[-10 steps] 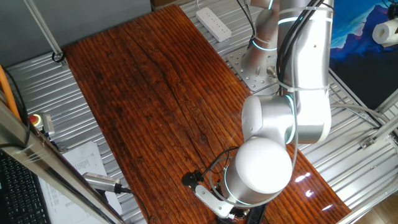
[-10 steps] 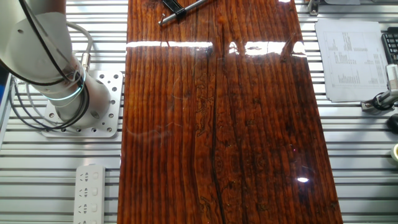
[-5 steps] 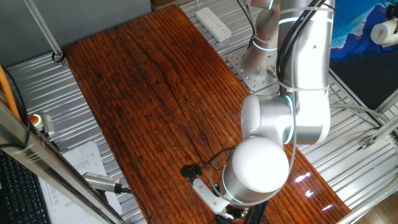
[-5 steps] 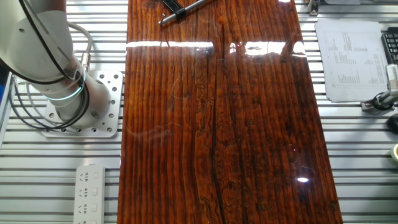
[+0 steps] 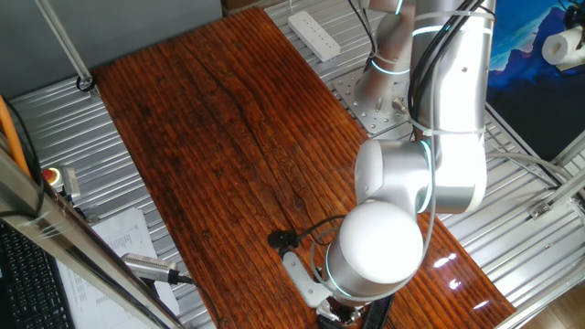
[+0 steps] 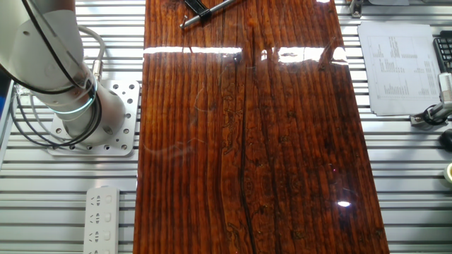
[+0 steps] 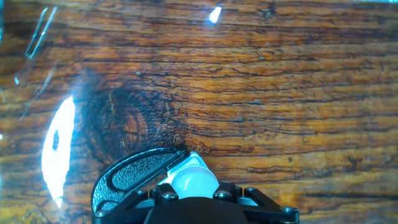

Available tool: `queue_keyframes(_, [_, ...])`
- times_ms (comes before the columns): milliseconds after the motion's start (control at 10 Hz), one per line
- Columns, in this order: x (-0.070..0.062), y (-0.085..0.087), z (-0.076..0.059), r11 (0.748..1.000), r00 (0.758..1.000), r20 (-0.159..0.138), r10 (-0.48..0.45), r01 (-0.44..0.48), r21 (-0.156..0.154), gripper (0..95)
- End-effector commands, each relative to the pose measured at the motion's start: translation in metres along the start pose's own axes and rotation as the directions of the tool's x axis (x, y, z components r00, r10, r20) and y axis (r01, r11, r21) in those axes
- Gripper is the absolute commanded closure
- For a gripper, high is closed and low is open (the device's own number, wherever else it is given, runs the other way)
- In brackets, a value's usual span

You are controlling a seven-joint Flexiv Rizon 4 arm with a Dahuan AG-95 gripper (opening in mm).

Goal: Install the light bulb by rotating it

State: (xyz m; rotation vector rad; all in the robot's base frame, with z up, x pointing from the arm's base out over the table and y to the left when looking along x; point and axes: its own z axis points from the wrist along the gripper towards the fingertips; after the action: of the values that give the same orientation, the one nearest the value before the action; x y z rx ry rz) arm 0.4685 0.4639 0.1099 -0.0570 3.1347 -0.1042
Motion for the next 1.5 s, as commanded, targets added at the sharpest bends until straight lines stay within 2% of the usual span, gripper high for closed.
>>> queue_keyframes(100, [0.0008, 0.0005, -0.0003, 0.999, 0.999, -0.003, 0.054, -0.054, 0.002, 95.0])
queue_keyframes(700, [0.0012, 0.0001, -0.0003, 0.992, 0.992, -0.007, 0.123, -0.123, 0.003, 95.0])
queue_keyframes(800, [0.0016, 0.0000, -0.0001, 0.992, 0.992, -0.007, 0.123, -0.123, 0.005, 76.0])
queue_keyframes(1100, [0.0016, -0.0003, -0.0003, 0.995, 0.995, -0.001, 0.100, -0.100, 0.002, 76.0])
queue_keyframes(1200, [0.0015, -0.0005, -0.0005, 0.998, 0.998, 0.000, 0.063, -0.063, 0.003, 38.0])
queue_keyframes(1300, [0.0015, -0.0005, -0.0006, 0.999, 0.999, 0.001, 0.035, -0.035, 0.003, 19.0])
queue_keyframes(1500, [0.0014, -0.0006, -0.0012, 1.000, 1.000, 0.002, 0.014, -0.014, -0.001, 19.0])
